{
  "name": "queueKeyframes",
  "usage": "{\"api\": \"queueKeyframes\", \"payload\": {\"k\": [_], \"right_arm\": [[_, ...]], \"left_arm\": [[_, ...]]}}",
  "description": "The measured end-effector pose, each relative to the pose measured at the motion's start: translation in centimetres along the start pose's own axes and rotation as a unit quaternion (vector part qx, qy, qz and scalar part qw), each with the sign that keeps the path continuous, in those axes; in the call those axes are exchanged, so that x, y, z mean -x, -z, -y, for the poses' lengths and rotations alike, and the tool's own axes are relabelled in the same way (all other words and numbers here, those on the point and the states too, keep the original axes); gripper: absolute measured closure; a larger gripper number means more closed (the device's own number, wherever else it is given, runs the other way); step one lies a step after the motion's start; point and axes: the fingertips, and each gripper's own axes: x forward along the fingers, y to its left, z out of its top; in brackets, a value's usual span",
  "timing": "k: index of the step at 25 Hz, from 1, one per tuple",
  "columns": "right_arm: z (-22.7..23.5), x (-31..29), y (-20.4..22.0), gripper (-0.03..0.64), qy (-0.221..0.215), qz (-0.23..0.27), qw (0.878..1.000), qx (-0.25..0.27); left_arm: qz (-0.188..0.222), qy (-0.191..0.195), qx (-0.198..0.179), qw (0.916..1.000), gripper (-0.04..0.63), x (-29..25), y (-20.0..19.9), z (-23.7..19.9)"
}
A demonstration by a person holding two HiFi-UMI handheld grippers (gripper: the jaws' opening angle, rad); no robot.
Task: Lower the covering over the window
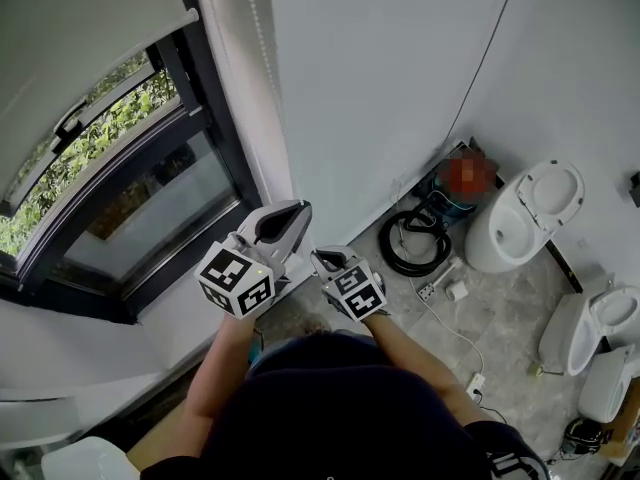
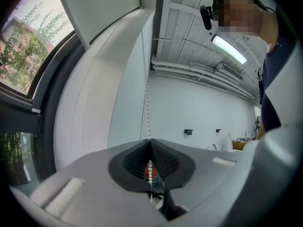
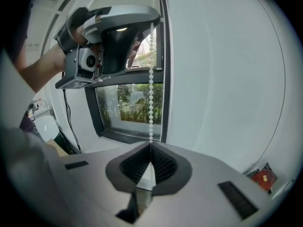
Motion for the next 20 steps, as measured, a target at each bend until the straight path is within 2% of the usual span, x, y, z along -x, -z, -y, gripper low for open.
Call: {"api": "queueKeyframes", "payload": {"k": [4, 8, 11, 13, 15, 17, 18, 20], "right_arm": [[-0.4, -0.8, -0.3, 0.604, -0.012, -0.003, 1.000, -0.003], [-1.4, -2.3, 1.3, 0.604, -0.034, -0.043, 0.998, 0.006], [-1.9, -3.2, 2.2, 0.604, -0.049, -0.058, 0.997, -0.002], [-1.9, -3.8, 1.9, 0.604, -0.056, -0.063, 0.996, -0.001], [-2.0, -4.5, 1.8, 0.604, -0.061, -0.074, 0.995, 0.010], [-2.4, -5.2, 2.3, 0.604, -0.067, -0.098, 0.992, 0.040], [-2.7, -5.5, 2.7, 0.604, -0.072, -0.110, 0.990, 0.054], [-3.3, -5.9, 3.5, 0.603, -0.084, -0.126, 0.987, 0.061]], "left_arm": [[-0.005, -0.028, 0.003, 0.9996, 0.584, 0.6, 0.3, -1.7], [-0.035, -0.042, 0.023, 0.9983, 0.584, 1.3, 2.6, -3.0], [-0.031, -0.050, 0.050, 0.9970, 0.584, 2.2, 3.9, -3.7], [-0.029, -0.056, 0.050, 0.9968, 0.584, 2.5, 3.9, -4.2], [-0.042, -0.062, 0.044, 0.9962, 0.584, 2.6, 4.3, -4.7], [-0.078, -0.066, 0.037, 0.9941, 0.584, 2.6, 6.1, -5.0], [-0.091, -0.066, 0.041, 0.9928, 0.584, 2.7, 7.2, -5.0], [-0.087, -0.063, 0.069, 0.9919, 0.584, 3.0, 8.5, -4.7]]}}
